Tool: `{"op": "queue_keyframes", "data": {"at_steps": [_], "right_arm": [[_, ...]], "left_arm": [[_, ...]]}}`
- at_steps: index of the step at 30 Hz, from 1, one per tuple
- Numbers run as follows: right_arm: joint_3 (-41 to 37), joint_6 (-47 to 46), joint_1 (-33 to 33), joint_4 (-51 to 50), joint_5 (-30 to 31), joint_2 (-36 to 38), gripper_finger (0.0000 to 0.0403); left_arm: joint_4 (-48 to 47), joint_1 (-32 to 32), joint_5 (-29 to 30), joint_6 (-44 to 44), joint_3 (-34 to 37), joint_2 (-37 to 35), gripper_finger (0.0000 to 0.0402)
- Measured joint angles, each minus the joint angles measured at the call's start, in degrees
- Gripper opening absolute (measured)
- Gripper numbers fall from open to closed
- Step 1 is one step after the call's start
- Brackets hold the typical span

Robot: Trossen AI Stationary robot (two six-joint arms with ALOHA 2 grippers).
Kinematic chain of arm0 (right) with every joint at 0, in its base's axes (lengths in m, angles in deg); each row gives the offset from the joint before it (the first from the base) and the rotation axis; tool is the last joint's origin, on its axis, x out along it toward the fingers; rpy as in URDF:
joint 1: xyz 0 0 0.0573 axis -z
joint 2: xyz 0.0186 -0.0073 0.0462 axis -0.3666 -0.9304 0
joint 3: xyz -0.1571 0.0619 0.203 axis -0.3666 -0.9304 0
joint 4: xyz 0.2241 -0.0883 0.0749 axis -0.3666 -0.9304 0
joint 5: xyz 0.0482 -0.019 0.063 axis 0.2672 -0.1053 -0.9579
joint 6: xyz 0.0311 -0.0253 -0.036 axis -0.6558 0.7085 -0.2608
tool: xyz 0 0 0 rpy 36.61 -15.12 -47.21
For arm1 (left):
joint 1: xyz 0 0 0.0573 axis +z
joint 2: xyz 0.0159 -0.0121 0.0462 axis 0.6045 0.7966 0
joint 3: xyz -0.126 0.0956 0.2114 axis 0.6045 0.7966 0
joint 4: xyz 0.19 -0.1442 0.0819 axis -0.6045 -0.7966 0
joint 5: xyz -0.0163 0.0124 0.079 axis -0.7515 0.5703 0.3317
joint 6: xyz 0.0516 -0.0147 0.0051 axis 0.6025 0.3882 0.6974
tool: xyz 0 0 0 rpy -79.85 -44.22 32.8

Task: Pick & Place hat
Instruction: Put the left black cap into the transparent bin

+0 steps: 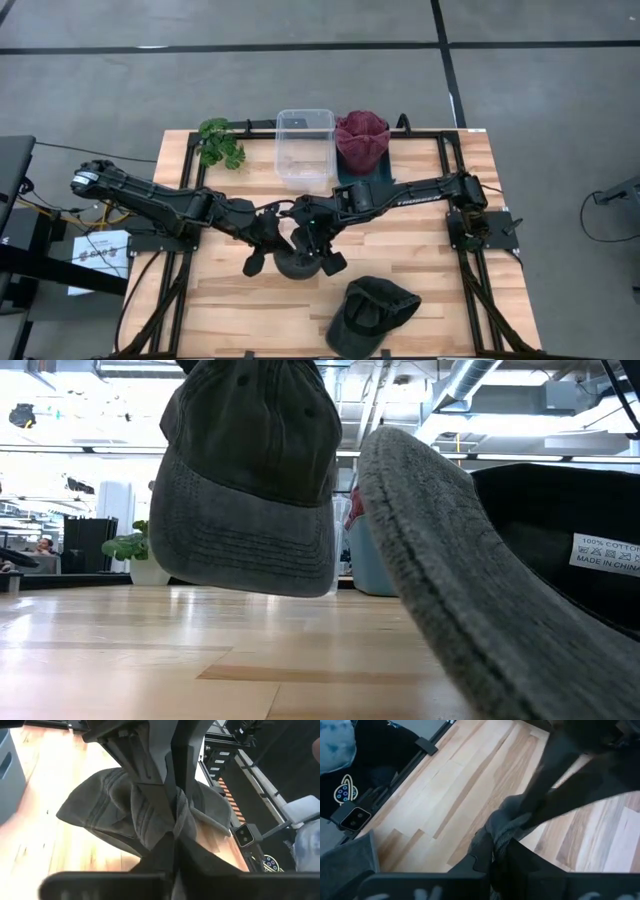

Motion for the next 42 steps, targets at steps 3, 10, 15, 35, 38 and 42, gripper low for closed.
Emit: {"op": "queue_keyframes", "data": {"at_steps": [3,10,15,35,38,42], "right_arm": [[0.0,0.0,0.0,0.0,0.0,0.0,0.0027],[0.0,0.3,-0.1,-2.8,0.2,0.0,0.0027],[0.0,0.0,-0.1,-2.9,0.1,0.0,0.0039],[0.0,0.3,0.1,-4.0,-0.3,0.0,0.0157],[0.0,0.4,0.1,-3.8,-0.3,0.0,0.0154],[0.0,1.2,0.3,-2.7,-1.3,0.0,0.0138]], "left_arm": [[0.0,0.0,0.0,-0.6,0.0,0.0,0.0007],[-0.3,-0.2,-0.4,-1.0,0.0,0.0,0.0005],[-0.5,-0.9,-0.5,-0.9,0.0,0.0,0.0004],[-0.8,-2.9,-0.1,0.4,0.1,-6.1,0.0004],[-0.5,-3.8,0.6,0.7,0.1,-7.8,0.0004],[-0.5,-4.7,2.3,0.8,0.1,-8.7,0.0004]]}}
